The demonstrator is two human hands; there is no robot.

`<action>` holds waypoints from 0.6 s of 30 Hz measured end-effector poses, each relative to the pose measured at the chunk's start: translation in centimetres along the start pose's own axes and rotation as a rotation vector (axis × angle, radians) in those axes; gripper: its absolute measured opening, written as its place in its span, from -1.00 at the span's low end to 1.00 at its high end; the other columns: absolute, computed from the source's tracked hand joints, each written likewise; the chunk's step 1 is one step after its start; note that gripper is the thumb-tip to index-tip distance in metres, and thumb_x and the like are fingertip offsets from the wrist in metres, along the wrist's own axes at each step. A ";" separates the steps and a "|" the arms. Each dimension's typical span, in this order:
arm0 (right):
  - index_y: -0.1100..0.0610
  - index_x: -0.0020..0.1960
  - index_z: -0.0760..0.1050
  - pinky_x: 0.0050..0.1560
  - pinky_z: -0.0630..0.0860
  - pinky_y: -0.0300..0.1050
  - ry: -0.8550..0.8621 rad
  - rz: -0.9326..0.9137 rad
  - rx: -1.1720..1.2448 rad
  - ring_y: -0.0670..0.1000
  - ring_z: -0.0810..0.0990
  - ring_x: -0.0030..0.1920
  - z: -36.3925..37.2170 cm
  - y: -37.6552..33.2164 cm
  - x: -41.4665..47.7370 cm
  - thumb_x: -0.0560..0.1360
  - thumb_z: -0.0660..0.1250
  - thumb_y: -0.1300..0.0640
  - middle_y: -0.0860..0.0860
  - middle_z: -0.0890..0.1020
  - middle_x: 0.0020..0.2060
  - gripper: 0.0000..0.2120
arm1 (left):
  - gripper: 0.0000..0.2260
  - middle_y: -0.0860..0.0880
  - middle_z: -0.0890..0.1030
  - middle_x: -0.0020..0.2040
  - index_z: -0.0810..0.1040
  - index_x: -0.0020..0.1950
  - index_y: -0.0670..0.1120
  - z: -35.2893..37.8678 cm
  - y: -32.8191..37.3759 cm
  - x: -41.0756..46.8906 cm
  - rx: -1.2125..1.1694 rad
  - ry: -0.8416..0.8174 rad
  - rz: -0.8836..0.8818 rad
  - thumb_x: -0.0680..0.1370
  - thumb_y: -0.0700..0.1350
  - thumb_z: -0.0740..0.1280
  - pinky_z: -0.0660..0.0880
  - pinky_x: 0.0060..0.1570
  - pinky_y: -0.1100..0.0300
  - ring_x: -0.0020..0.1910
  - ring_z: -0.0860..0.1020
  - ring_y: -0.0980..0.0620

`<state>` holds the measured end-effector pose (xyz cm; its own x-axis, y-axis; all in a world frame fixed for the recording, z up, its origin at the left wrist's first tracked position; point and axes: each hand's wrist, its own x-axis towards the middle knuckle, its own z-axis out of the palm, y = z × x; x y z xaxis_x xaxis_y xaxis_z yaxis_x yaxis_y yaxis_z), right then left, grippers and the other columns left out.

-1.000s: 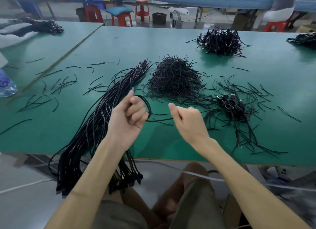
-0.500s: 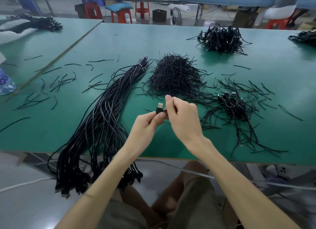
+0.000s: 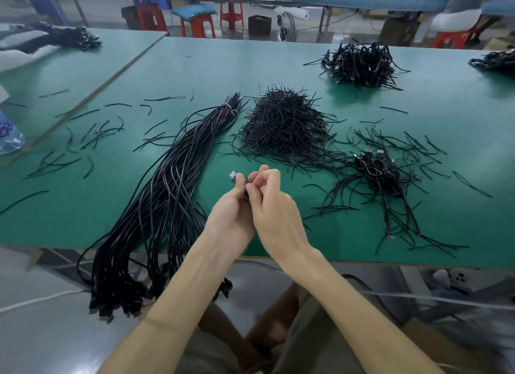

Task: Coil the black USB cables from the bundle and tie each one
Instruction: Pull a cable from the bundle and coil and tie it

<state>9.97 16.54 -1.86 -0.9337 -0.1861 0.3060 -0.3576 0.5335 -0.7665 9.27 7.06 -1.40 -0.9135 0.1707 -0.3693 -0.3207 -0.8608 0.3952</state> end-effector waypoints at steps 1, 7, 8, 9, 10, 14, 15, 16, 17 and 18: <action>0.04 0.04 0.23 -0.06 0.52 0.19 -0.008 -0.001 -0.017 0.21 0.61 -0.06 0.1 0.1 0.0 0.70 0.12 0.00 0.02 0.67 0.04 -0.86 | -0.70 -0.04 0.68 0.21 0.60 0.13 -0.18 -0.1 0.1 0.1 -0.039 0.014 0.000 0.72 0.00 0.18 0.37 0.45 0.08 0.36 0.55 0.01; 0.01 0.01 0.18 -0.26 0.44 0.11 -0.001 -0.040 -0.082 0.19 0.53 -0.26 0.3 1.7 -0.7 0.68 0.11 -0.11 -0.04 0.55 -0.30 -0.79 | -0.66 -0.05 0.64 -0.09 0.43 -0.16 -0.12 -0.1 1.3 0.6 -0.094 -0.019 0.117 0.73 0.01 0.11 0.53 0.14 0.07 0.01 0.65 -0.03; 0.00 0.02 0.18 -0.28 0.40 0.08 -0.008 -0.029 -0.082 0.16 0.52 -0.29 0.3 2.0 -0.7 0.68 0.11 -0.12 -0.08 0.49 -0.35 -0.78 | -0.66 -0.05 0.61 -0.07 0.42 -0.15 -0.11 -0.1 1.5 0.7 -0.054 -0.037 0.151 0.73 0.03 0.09 0.52 0.16 0.07 0.06 0.61 -0.05; -0.02 0.06 0.18 -0.28 0.37 0.06 -0.016 -0.010 -0.071 0.12 0.51 -0.30 0.3 2.3 -0.6 0.67 0.12 -0.13 -0.10 0.45 -0.37 -0.78 | -0.66 -0.05 0.59 -0.06 0.41 -0.13 -0.10 -0.2 1.7 0.7 -0.002 -0.056 0.178 0.73 0.04 0.08 0.52 0.17 0.08 0.09 0.57 -0.06; -0.02 0.12 0.18 -0.29 0.35 0.01 -0.024 0.013 -0.049 0.06 0.50 -0.32 0.2 2.6 -0.5 0.66 0.15 -0.14 -0.11 0.44 -0.38 -0.77 | -0.67 -0.06 0.56 -0.07 0.40 -0.12 -0.10 -0.3 1.8 0.6 0.060 -0.075 0.200 0.73 0.05 0.07 0.54 0.17 0.10 0.08 0.56 -0.06; -0.05 0.46 0.16 -0.18 0.39 -0.26 -0.044 0.045 0.045 -0.15 0.47 -0.17 -0.6 3.0 0.6 0.61 0.30 -0.14 -0.16 0.49 -0.11 -0.48 | -0.70 -0.06 0.51 -0.13 0.40 -0.09 -0.12 -0.7 1.4 0.5 0.258 -0.145 0.244 0.72 0.03 0.10 0.60 0.12 0.14 -0.05 0.55 -0.04; -0.09 0.49 0.16 -0.08 0.42 -0.32 -0.058 0.028 0.060 -0.20 0.48 -0.07 -0.8 3.0 0.8 0.60 0.33 -0.12 -0.14 0.51 0.01 -0.44 | -0.71 -0.05 0.52 -0.14 0.42 -0.09 -0.12 -0.9 1.2 0.4 0.293 -0.159 0.250 0.71 0.02 0.11 0.60 0.10 0.14 -0.08 0.55 -0.03; -0.11 0.50 0.19 -0.01 0.42 -0.35 -0.073 0.000 0.059 -0.28 0.48 0.02 -1.0 3.0 0.9 0.59 0.35 -0.09 -0.12 0.51 0.11 -0.44 | -0.71 -0.04 0.54 -0.15 0.43 -0.10 -0.12 -1.0 1.0 0.4 0.322 -0.174 0.258 0.71 0.01 0.12 0.60 0.08 0.14 -0.12 0.55 -0.01; -0.10 0.49 0.24 0.04 0.39 -0.35 -0.083 -0.027 0.047 -0.35 0.45 0.07 -1.2 3.1 1.1 0.59 0.37 -0.06 -0.10 0.50 0.17 -0.46 | -0.71 -0.03 0.56 -0.15 0.45 -0.11 -0.12 -1.1 0.7 0.4 0.345 -0.188 0.267 0.70 0.01 0.13 0.59 0.05 0.15 -0.15 0.56 0.01; -0.07 0.48 0.29 0.07 0.37 -0.36 -0.088 -0.046 0.038 -0.37 0.44 0.09 -1.5 3.1 1.2 0.58 0.39 -0.02 -0.09 0.49 0.19 -0.49 | -0.71 -0.03 0.57 -0.14 0.47 -0.12 -0.11 -1.2 0.5 0.4 0.366 -0.198 0.276 0.69 0.02 0.15 0.58 0.03 0.16 -0.16 0.56 0.02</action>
<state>7.80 19.16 -3.03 -0.9139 -0.2819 0.2921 -0.3990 0.4912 -0.7743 9.07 6.08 -2.35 -0.9953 0.0783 -0.0565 -0.0945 -0.6682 0.7379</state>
